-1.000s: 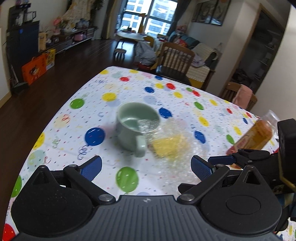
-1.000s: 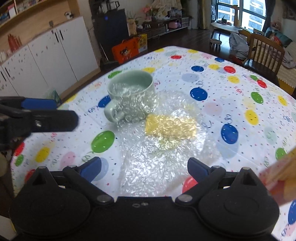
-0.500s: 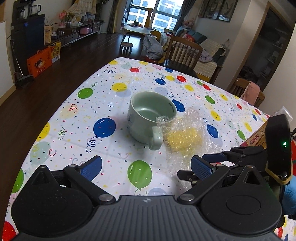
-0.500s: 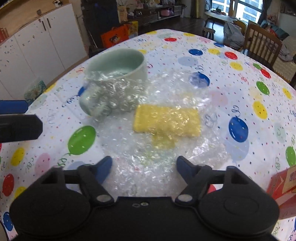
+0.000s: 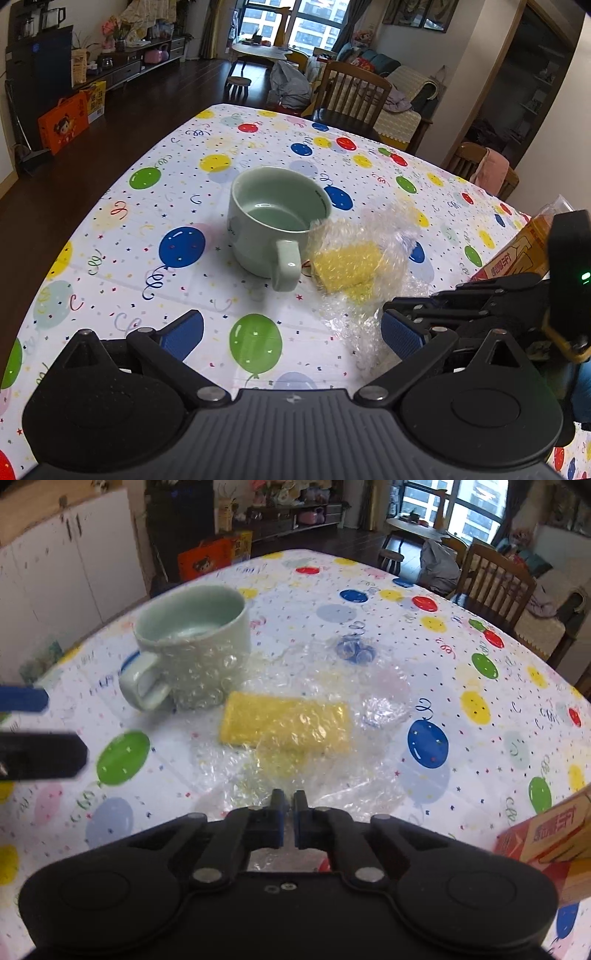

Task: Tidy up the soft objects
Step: 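Close the right tool on the clear bubble wrap, then lift the bubble wrap with the right tool while the left tool grasps the yellow sponge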

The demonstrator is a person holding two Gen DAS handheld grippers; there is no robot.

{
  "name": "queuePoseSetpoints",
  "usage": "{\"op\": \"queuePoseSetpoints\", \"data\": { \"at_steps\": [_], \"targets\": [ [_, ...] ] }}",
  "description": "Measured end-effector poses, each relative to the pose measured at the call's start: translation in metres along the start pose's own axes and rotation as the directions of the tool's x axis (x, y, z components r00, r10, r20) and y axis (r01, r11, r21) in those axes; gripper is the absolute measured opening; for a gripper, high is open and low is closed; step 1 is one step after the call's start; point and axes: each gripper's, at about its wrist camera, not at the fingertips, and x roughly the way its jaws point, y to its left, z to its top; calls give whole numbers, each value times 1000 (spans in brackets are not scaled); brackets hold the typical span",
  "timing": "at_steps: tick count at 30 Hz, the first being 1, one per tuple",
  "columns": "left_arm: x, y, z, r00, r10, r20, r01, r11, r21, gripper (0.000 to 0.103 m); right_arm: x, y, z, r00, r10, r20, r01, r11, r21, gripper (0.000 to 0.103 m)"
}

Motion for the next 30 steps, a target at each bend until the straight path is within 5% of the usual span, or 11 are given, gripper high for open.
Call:
{"op": "queuePoseSetpoints", "data": {
  "at_steps": [9,16,21,30],
  "targets": [
    [14,-32,5,998,-59,-10,60,993,105,103,-57,-21,-10,997,5,82,-7,1000,24,3],
    [33,-72,12,994,-111,-11,112,977,182,103,-87,-38,-37,999,-16,52,15,1000,20,3],
    [53,-99,32,991,-131,-27,133,934,333,102,-98,-49,-56,999,-26,28,24,998,59,3],
    [108,-110,68,971,-93,-220,192,853,486,92,-110,-56,-75,1000,4,29,-7,995,104,3]
  ]
}}
